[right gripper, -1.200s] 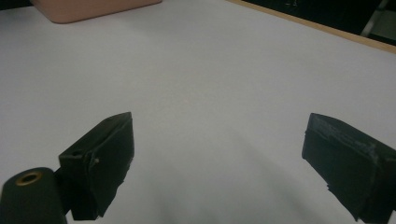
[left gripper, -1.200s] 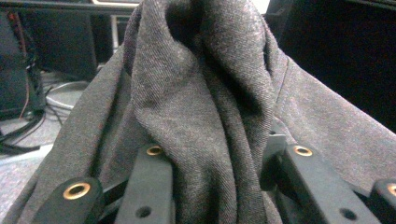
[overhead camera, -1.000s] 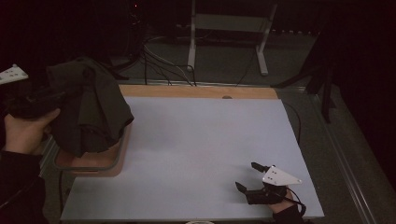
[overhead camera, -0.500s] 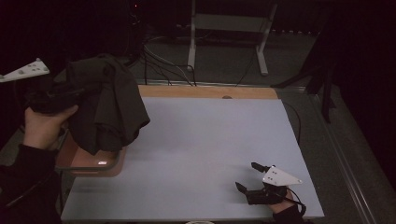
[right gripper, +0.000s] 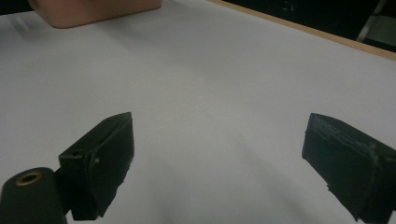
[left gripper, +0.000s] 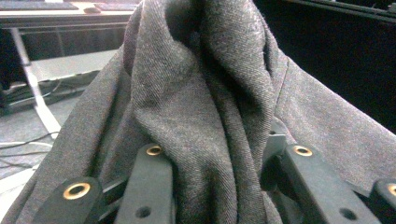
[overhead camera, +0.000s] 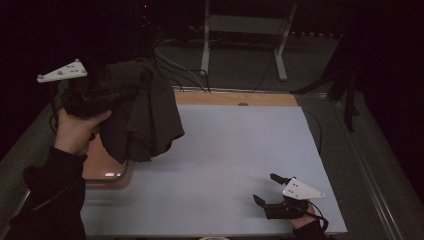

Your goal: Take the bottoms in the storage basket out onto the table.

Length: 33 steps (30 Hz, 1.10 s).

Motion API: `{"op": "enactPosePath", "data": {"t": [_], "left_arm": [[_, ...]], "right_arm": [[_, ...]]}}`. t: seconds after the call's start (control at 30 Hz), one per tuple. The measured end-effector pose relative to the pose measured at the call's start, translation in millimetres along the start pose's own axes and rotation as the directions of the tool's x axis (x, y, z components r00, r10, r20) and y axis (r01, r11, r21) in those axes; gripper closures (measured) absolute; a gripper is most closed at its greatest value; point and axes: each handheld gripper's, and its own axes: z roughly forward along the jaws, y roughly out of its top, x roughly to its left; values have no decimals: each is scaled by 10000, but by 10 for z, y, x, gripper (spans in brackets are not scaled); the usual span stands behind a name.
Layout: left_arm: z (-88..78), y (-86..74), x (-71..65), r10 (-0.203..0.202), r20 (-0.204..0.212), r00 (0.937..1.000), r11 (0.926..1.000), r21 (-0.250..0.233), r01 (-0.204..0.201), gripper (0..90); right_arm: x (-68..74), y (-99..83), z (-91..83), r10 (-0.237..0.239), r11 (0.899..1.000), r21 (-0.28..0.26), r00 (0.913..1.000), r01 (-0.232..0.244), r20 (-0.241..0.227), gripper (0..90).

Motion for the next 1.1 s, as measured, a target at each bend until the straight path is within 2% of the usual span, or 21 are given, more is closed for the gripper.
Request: {"op": "enactPosePath", "data": {"t": [0.57,0.83,0.97,1.1], "left_arm": [[494,124,-218,254,888,9957,9993,253,-277,684],[686,182,-327,336,1315,9907,9989,266,-374,684],[829,212,-400,500,1507,9873,9979,328,-556,684],[937,223,-439,446,1703,9844,9981,341,-511,684]], "right_arm": [[-10,5,-25,40,10000,-85,10000,-40,66,94],[-15,7,-32,23,9999,-133,10000,-22,64,94],[-18,9,-38,21,9998,-173,10000,-20,65,94],[-15,12,-40,27,9998,-182,10000,-26,90,94]]}}
